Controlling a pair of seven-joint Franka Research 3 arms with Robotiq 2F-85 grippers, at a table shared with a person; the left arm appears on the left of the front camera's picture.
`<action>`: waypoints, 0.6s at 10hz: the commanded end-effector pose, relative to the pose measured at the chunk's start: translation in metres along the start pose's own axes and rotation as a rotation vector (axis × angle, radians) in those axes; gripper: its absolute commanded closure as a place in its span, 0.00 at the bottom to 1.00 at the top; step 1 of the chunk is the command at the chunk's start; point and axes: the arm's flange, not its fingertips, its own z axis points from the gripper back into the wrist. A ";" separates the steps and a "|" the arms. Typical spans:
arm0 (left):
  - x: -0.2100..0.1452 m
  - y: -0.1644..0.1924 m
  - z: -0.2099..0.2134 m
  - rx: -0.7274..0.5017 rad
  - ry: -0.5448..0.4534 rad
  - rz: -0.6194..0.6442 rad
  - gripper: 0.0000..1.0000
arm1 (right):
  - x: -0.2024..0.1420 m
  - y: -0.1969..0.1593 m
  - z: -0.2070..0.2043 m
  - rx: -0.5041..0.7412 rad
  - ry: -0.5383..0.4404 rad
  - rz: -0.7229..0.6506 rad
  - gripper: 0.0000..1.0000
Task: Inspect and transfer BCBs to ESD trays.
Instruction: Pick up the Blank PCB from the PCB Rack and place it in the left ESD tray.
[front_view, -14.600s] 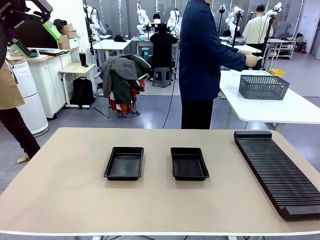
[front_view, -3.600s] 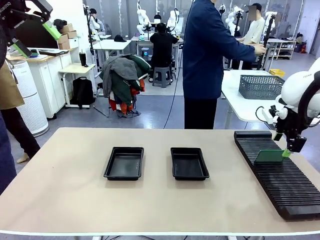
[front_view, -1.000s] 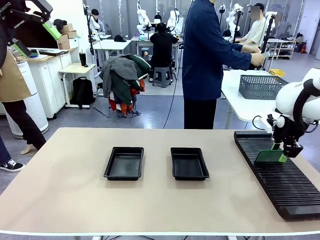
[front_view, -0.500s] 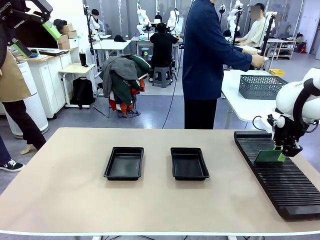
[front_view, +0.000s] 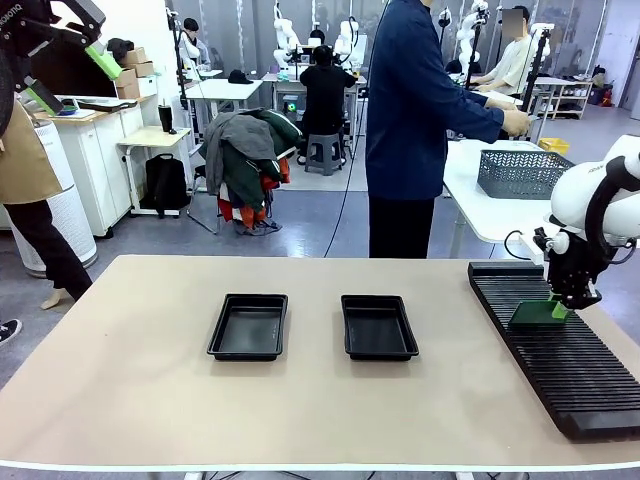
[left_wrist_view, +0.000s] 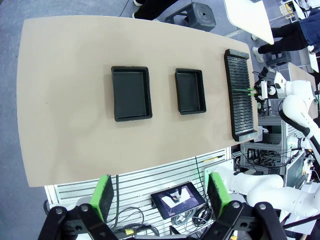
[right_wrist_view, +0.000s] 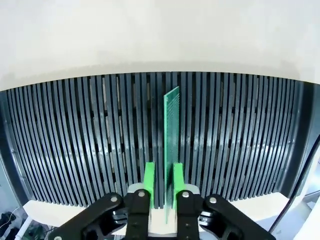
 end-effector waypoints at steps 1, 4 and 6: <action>0.000 0.001 -0.001 -0.007 0.002 0.004 0.00 | -0.002 -0.004 -0.004 0.024 0.009 0.012 0.86; 0.000 0.001 -0.001 -0.007 0.002 0.004 0.00 | -0.002 -0.005 -0.004 0.030 0.015 0.014 1.00; 0.000 0.001 -0.001 -0.007 0.002 0.004 0.00 | -0.002 -0.007 -0.004 0.030 0.022 0.009 1.00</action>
